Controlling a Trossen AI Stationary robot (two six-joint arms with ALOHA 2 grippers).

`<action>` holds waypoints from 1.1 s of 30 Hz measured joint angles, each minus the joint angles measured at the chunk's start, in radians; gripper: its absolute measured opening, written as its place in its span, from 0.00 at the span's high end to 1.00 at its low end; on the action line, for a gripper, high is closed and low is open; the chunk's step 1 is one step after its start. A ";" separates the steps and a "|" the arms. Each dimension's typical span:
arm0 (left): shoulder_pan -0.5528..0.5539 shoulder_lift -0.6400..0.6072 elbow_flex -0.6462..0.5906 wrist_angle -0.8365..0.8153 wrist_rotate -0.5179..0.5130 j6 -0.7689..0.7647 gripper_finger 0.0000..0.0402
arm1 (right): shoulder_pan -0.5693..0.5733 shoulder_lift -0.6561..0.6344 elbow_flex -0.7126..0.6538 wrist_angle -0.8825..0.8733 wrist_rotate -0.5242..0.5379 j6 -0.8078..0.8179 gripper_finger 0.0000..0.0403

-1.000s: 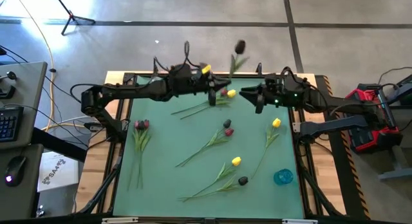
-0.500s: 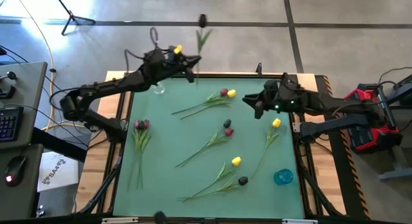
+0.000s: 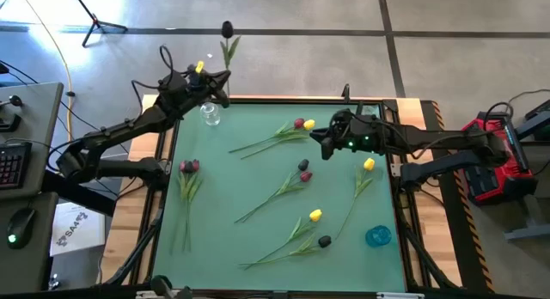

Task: Sort flowers into vase by color
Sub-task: Put the black flower into the left transparent vase

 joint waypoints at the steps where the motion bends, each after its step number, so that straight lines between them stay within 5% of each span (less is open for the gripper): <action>1: 0.011 -0.009 -0.019 0.016 -0.014 0.004 1.00 | 0.000 0.009 0.000 0.014 -0.001 -0.005 0.81; 11: 0.049 -0.118 -0.197 0.053 -0.331 0.029 1.00 | 0.001 0.039 0.000 0.047 0.011 0.000 0.81; 26: 0.120 -0.098 -0.332 0.347 -0.347 0.036 1.00 | 0.000 0.040 0.000 0.128 0.036 -0.052 0.81; 33: 0.120 -0.082 -0.331 0.292 -0.310 0.032 1.00 | 0.000 0.040 0.000 0.128 0.038 -0.050 0.81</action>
